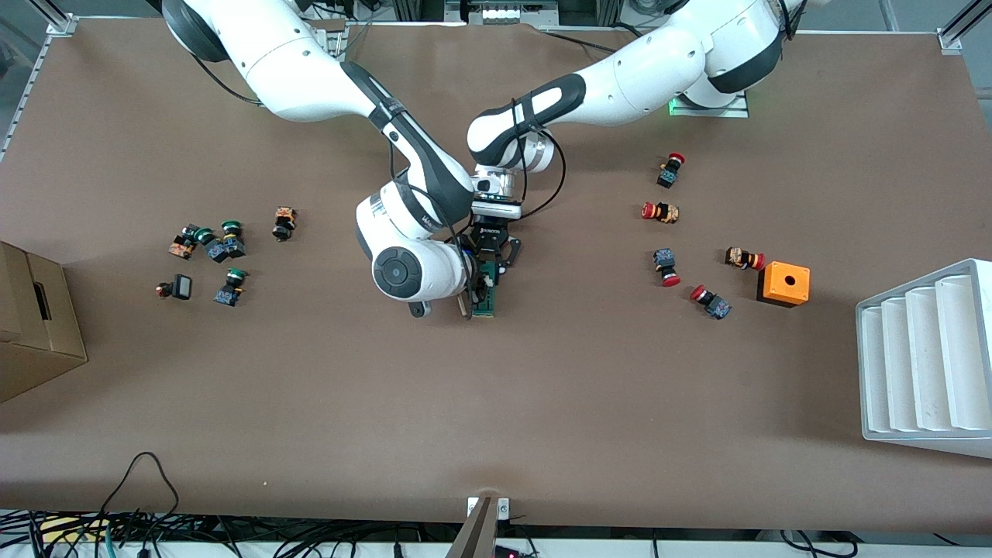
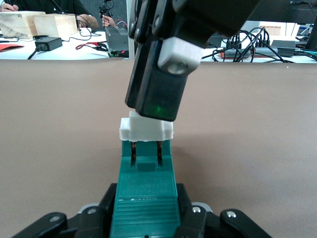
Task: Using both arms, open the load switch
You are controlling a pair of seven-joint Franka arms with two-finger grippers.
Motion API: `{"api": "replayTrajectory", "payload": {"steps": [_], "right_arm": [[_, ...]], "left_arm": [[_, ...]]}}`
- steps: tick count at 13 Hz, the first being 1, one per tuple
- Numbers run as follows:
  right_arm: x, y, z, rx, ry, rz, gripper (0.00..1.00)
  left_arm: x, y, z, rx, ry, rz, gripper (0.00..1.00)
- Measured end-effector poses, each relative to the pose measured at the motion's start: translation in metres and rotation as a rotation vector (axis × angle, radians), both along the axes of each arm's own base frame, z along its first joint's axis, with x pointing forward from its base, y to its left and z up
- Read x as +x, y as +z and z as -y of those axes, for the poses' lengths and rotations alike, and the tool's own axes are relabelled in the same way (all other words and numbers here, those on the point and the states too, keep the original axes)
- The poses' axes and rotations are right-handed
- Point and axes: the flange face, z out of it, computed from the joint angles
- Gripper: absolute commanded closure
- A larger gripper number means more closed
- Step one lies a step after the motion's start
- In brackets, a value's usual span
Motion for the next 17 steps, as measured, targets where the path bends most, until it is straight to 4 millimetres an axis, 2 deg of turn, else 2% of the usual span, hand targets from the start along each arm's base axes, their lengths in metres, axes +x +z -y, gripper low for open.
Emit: {"api": "replayTrajectory", "payload": {"steps": [11, 17], "right_arm": [[0.004, -0.011, 0.004, 0.012, -0.012, 0.037, 0.78], [-0.004, -0.015, -0.004, -0.003, 0.013, 0.040, 0.82]], "left_arm": [[0.000, 0.000, 0.000, 0.000, 0.000, 0.000, 0.58], [0.000, 0.000, 0.000, 0.000, 0.000, 0.000, 0.58]]}}
